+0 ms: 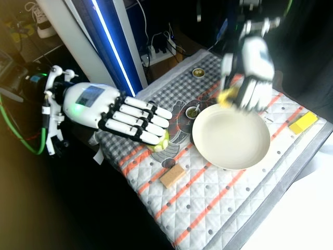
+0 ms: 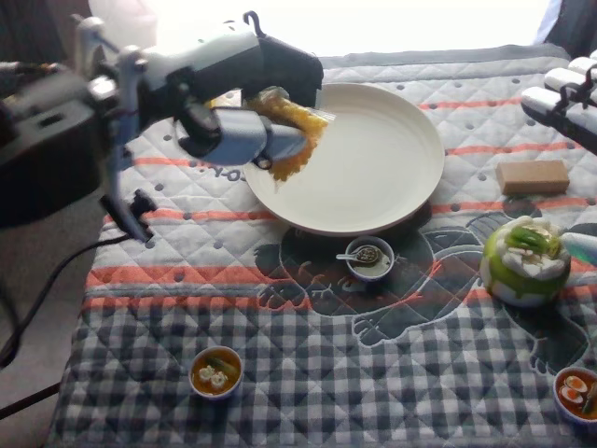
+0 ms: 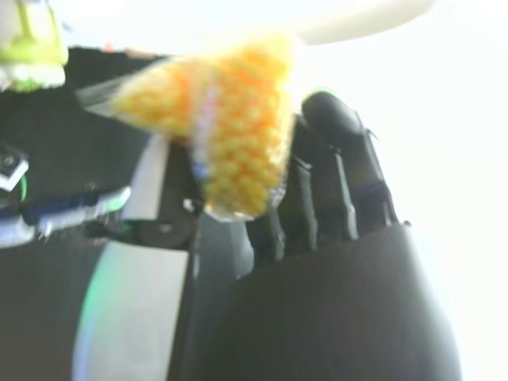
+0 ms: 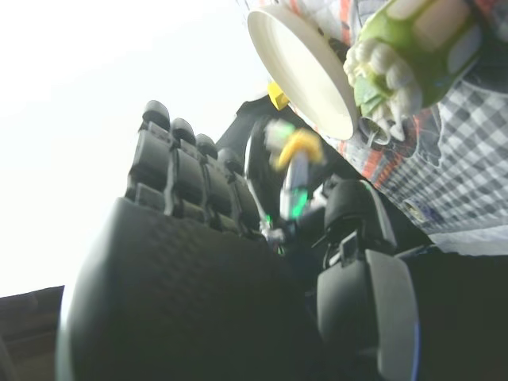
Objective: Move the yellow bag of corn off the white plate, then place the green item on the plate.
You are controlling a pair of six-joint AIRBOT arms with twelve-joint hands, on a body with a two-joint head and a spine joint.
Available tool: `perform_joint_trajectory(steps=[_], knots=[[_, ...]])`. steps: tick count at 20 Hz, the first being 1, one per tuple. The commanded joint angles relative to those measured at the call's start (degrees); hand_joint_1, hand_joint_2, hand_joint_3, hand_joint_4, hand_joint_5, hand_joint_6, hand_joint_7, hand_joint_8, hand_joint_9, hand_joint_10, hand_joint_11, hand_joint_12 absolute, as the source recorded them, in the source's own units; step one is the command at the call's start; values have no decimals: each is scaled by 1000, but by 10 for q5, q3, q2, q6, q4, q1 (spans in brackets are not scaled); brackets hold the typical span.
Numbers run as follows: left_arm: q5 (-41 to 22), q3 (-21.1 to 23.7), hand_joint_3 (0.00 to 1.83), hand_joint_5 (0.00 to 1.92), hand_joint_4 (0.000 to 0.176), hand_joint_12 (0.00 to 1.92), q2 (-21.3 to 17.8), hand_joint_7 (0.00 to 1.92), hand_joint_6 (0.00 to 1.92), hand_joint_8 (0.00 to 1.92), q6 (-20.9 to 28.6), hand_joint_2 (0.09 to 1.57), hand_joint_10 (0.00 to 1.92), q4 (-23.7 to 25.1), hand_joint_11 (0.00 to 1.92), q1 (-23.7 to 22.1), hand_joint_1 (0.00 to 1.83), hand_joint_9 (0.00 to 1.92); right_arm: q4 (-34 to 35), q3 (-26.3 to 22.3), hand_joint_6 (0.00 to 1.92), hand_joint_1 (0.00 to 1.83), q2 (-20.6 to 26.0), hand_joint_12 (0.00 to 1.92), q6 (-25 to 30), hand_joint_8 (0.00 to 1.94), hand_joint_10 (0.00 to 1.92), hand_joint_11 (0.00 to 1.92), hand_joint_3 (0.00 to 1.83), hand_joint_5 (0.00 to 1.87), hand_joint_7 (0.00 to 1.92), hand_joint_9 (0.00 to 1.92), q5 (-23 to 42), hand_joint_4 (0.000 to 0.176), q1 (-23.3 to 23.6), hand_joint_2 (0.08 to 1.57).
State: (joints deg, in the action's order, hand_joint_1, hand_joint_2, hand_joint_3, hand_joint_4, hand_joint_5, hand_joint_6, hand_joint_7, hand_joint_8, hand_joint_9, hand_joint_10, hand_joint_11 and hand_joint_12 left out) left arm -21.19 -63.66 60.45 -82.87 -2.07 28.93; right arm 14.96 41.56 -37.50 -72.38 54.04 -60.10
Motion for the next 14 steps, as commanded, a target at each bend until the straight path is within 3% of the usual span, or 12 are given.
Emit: perform_joint_trajectory(steps=[1, 2, 3, 4, 7, 8, 9, 10, 11, 12, 13, 14], knots=[[-96, 19, 7, 492, 1, 1921, -11, 390, 1844, 1800, 3, 1438, 1905, 9, 280, 8, 994, 186, -3, 2, 0, 370, 1, 21, 2, 0, 0, 41, 2, 0, 0, 0, 69, 0, 4, 1282], [-116, 43, 2, 493, 8, 1921, -31, 396, 1825, 1809, 3, 1438, 1918, 16, 362, 24, 995, 237, -3, 2, 0, 379, 1, 29, 3, 0, 0, 47, 2, 0, 0, 0, 69, 0, 4, 1284], [-139, 68, 6, 465, 8, 1921, -52, 372, 1873, 1840, 12, 1457, 1920, 28, 336, 45, 971, 214, -3, 2, 0, 367, 1, 36, 5, 0, 0, 44, 2, 0, 0, 0, 69, 0, 4, 1286], [-157, 88, 8, 439, 19, 1921, -69, 362, 1881, 1877, 24, 1469, 1921, 38, 318, 67, 953, 222, -3, 2, 0, 365, 1, 134, 7, 0, 0, 8, 0, 0, 0, 0, 69, 2, 4, 1296], [-196, 124, 0, 413, 28, 1921, -103, 434, 1862, 1797, 87, 1453, 1850, 55, 347, 136, 966, 231, -3, 2, 0, 339, 1, 152, 13, 0, 0, 0, 0, 0, 0, 0, 69, 24, 4, 1287], [-202, 129, 0, 434, 0, 1872, -106, 223, 1790, 1488, 92, 1436, 1627, 55, 248, 153, 913, 178, -3, 1, 0, 324, 1, 258, 14, 0, 0, 0, 0, 0, 0, 0, 69, 17, 4, 1285], [-200, 131, 2, 418, 0, 1806, -106, 152, 1806, 1297, 93, 1447, 1481, 55, 163, 161, 848, 140, -3, 1, 0, 344, 1, 286, 15, 0, 0, 0, 0, 0, 0, 0, 69, 17, 4, 1281], [-183, 132, 0, 181, 0, 1654, -100, 202, 1176, 920, 93, 1342, 1180, 55, 95, 168, 868, 180, -4, 1, 0, 319, -1, 299, 16, 0, 0, 0, 0, 0, 0, 0, 69, 29, 4, 1276], [-176, 130, 0, 243, 0, 1591, -96, 299, 710, 535, 93, 1289, 939, 55, 92, 172, 897, 245, -4, 1, 0, 313, -1, 301, 16, 0, 0, 0, 0, 0, 0, 0, 69, 29, 4, 1273], [-172, 129, 0, 230, 0, 1496, -92, 256, 309, 212, 93, 1341, 665, 54, 18, 175, 742, 170, -4, 1, 0, 291, -2, 240, 17, 0, 0, 0, 0, 0, 0, 0, 69, 37, 4, 1272], [-171, 129, 1, 212, 0, 1378, -91, 203, 105, 63, 93, 1365, 450, 53, 3, 179, 639, 121, -5, 1, 0, 292, -2, 202, 18, 0, 0, 0, 0, 0, 0, 0, 69, 44, 4, 1274], [-171, 129, 0, 163, 0, 1252, -90, 119, 26, 12, 93, 1321, 291, 53, 0, 181, 644, 75, -6, 1, 0, 277, -2, 191, 20, 0, 0, 0, 1, 0, 0, 0, 68, 67, 3, 1276]])
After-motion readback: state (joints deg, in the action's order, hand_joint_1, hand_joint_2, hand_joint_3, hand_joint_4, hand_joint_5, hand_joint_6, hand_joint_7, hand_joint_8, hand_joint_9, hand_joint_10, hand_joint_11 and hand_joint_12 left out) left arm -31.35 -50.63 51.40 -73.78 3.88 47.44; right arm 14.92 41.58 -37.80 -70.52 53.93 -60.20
